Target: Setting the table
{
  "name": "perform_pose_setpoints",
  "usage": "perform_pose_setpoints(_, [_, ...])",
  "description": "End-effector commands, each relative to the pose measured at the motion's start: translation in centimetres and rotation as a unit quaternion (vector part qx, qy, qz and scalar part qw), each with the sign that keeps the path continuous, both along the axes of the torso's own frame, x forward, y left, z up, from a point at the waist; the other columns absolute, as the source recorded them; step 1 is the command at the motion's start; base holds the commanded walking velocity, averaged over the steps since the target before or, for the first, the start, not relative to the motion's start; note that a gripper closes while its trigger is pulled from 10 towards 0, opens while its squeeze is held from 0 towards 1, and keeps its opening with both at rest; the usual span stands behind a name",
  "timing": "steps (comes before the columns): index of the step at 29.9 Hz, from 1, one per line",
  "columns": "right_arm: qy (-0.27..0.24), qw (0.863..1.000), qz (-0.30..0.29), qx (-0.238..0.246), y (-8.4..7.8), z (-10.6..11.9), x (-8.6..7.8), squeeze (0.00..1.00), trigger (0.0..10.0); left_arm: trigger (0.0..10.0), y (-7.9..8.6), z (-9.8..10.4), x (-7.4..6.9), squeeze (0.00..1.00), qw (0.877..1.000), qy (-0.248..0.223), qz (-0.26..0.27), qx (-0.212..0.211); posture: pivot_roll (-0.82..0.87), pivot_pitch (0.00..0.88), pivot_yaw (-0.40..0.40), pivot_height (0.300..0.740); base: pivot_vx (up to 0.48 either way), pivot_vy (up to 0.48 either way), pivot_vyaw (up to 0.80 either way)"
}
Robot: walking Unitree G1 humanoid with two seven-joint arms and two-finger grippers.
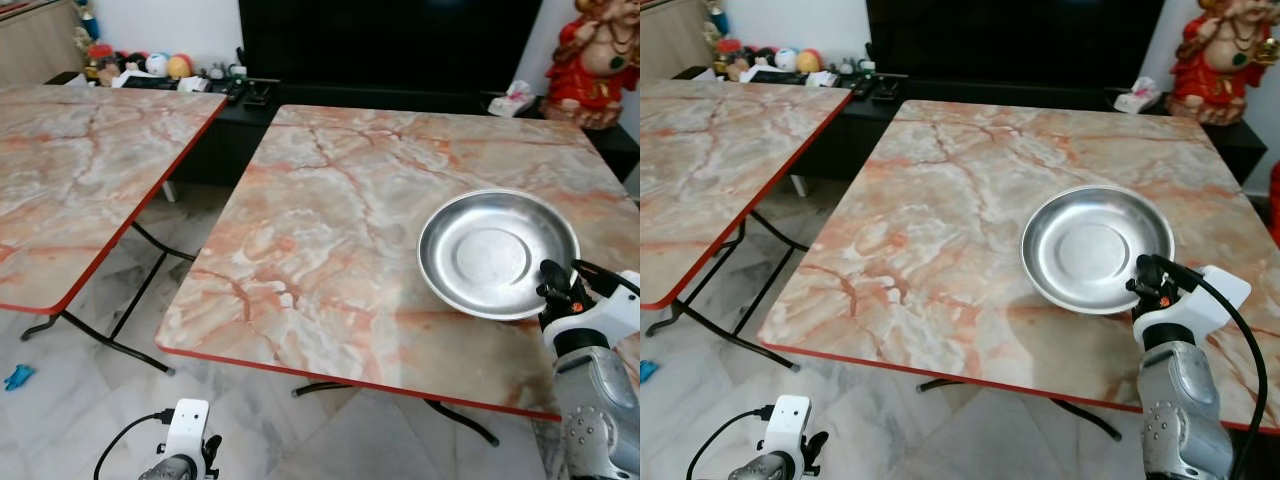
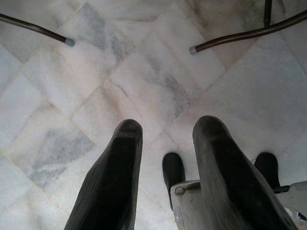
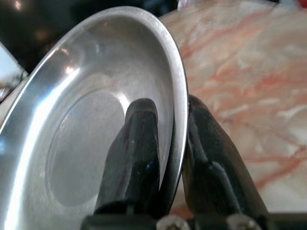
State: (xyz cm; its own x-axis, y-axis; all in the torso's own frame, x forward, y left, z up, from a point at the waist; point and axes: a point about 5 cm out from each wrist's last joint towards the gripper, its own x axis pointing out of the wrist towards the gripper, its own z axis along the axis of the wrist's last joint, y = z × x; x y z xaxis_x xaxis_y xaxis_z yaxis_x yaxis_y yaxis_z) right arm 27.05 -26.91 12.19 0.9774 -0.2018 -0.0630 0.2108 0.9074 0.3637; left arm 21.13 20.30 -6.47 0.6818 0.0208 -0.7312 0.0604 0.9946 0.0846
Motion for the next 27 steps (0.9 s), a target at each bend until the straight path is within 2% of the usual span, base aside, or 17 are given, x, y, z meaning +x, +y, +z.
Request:
perform_pose_setpoints(1, [0.007, 1.000, 0.023, 0.010, 0.2, 0.3, 0.0, 0.00, 10.0, 10.0, 0.2, -0.2, -0.4, 0.00, 1.000, 0.010, 0.001, 0.001, 0.00, 0.000, 0.004, 0.740, 0.000, 0.000, 0.00])
perform_pose_setpoints(6, [0.054, 0.997, 0.053, 0.012, 0.4, -0.8, -0.3, 0.00, 10.0, 10.0, 0.2, -0.2, -0.4, 0.00, 1.000, 0.010, 0.000, 0.000, 0.00, 0.000, 0.005, 0.740, 0.000, 0.000, 0.00])
perform_pose_setpoints(9, [0.089, 0.995, 0.045, 0.008, 0.1, -1.7, -0.5, 0.00, 10.0, 10.0, 0.2, -0.2, -0.4, 0.00, 1.000, 0.010, 0.000, 0.000, 0.00, 0.000, 0.006, 0.740, 0.000, 0.000, 0.00])
perform_pose_setpoints(13, [0.107, 0.994, 0.022, 0.020, -0.7, -2.4, -0.7, 0.00, 10.0, 10.0, 0.2, -0.2, -0.4, 0.00, 1.000, 0.011, 0.000, 0.000, 0.00, 0.000, 0.005, 0.740, 0.000, 0.000, 0.00])
perform_pose_setpoints(17, [0.137, 0.991, 0.014, 0.000, -1.1, -3.1, -0.9, 0.00, 10.0, 10.0, 0.2, -0.2, -0.4, 0.00, 1.000, 0.012, 0.001, 0.000, 0.00, 0.000, 0.006, 0.740, 0.000, 0.000, 0.00])
perform_pose_setpoints(27, [0.167, 0.986, 0.008, 0.004, -1.2, -4.1, -1.3, 0.00, 10.0, 10.0, 0.2, -0.3, -0.5, 0.00, 1.000, 0.015, 0.000, 0.000, 0.00, 0.000, 0.007, 0.740, 0.000, 0.000, 0.00])
